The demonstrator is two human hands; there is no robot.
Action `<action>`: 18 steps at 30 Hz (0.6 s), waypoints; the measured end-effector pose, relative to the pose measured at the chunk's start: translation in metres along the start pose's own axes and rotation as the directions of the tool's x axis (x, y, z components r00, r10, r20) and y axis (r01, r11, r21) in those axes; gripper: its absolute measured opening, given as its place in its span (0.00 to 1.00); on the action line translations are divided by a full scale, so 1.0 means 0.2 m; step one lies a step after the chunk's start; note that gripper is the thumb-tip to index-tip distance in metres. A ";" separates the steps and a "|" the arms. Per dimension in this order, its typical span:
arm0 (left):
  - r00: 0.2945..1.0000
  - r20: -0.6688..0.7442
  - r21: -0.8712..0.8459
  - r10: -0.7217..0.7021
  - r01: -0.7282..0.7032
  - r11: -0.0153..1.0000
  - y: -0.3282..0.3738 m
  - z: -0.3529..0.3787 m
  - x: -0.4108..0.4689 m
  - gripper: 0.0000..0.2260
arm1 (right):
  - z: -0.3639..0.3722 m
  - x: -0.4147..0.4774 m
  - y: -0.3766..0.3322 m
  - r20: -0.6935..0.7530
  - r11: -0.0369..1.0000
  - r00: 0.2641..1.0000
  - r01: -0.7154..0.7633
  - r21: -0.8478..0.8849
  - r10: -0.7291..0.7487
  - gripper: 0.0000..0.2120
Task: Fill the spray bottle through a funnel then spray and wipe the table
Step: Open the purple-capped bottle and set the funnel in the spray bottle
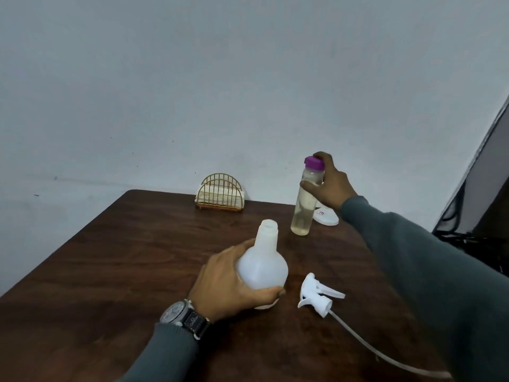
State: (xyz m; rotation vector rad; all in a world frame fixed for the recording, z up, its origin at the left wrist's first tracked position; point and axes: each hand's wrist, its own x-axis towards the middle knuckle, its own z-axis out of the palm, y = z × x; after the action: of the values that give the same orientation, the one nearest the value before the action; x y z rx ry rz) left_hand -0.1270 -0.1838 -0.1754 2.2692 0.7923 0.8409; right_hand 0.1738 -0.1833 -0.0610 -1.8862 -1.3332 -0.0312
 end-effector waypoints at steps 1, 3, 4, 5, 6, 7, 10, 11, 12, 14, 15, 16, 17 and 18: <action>1.000 0.015 -0.008 0.000 0.001 1.000 0.01 0.00 -0.02 0.45 | -0.02 -0.04 -0.02 -0.010 1.000 1.000 0.011 0.028 -0.010 0.32; 1.000 0.031 -0.018 0.003 -0.002 1.000 0.03 -0.01 -0.07 0.44 | -0.07 -0.13 -0.08 -0.042 0.997 0.998 0.045 0.061 -0.043 0.31; 0.999 0.034 -0.016 0.009 -0.009 1.000 0.04 -0.01 -0.10 0.43 | -0.11 -0.18 -0.11 -0.057 0.996 0.997 0.059 0.074 -0.054 0.31; 0.999 0.036 -0.014 0.015 -0.014 1.000 0.05 -0.02 -0.14 0.42 | -0.15 -0.23 -0.15 -0.070 0.994 0.996 0.068 0.085 -0.062 0.31; 0.999 0.037 -0.017 0.017 -0.016 1.000 0.07 -0.02 -0.17 0.42 | -0.18 -0.28 -0.18 -0.080 0.992 0.994 0.079 0.094 -0.071 0.31; 0.999 0.037 -0.020 0.020 -0.019 1.000 0.08 -0.03 -0.21 0.41 | -0.21 -0.33 -0.22 -0.088 0.991 0.993 0.088 0.102 -0.079 0.31; 0.999 0.030 -0.015 0.028 -0.028 1.000 0.13 -0.05 -0.33 0.40 | -0.29 -0.49 -0.32 -0.089 0.985 0.991 0.114 0.126 -0.103 0.32; 0.999 0.023 -0.014 0.031 -0.030 0.999 0.14 -0.06 -0.36 0.40 | -0.31 -0.54 -0.35 -0.080 0.984 0.991 0.120 0.135 -0.110 0.32; 0.999 0.017 -0.012 0.031 -0.031 0.999 0.16 -0.06 -0.41 0.40 | -0.32 -0.60 -0.37 -0.068 0.982 0.991 0.123 0.142 -0.114 0.32; 0.999 -0.002 -0.011 0.034 -0.034 0.999 0.19 -0.07 -0.49 0.41 | -0.33 -0.71 -0.40 -0.045 0.981 0.991 0.131 0.141 -0.126 0.33; 0.999 -0.013 -0.013 0.036 -0.036 0.999 0.20 -0.07 -0.53 0.41 | -0.33 -0.76 -0.41 -0.036 0.982 0.991 0.136 0.133 -0.132 0.33; 0.999 -0.017 -0.019 0.036 -0.036 0.999 0.21 -0.08 -0.56 0.41 | -0.32 -0.80 -0.41 -0.026 0.983 0.990 0.139 0.122 -0.137 0.33; 0.999 -0.017 -0.023 0.036 -0.037 0.999 0.22 -0.08 -0.58 0.41 | -0.32 -0.84 -0.41 -0.017 0.984 0.990 0.140 0.115 -0.139 0.33; 0.999 -0.015 -0.026 0.035 -0.035 0.999 0.23 -0.09 -0.61 0.41 | -0.31 -0.87 -0.42 -0.008 0.984 0.990 0.140 0.108 -0.140 0.33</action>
State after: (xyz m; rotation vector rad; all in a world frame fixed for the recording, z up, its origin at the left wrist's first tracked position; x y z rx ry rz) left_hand -0.2001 -0.2923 -0.1766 2.2622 0.7459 0.8794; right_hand 0.0555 -0.3476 -0.0478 -1.7003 -1.4367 -0.0304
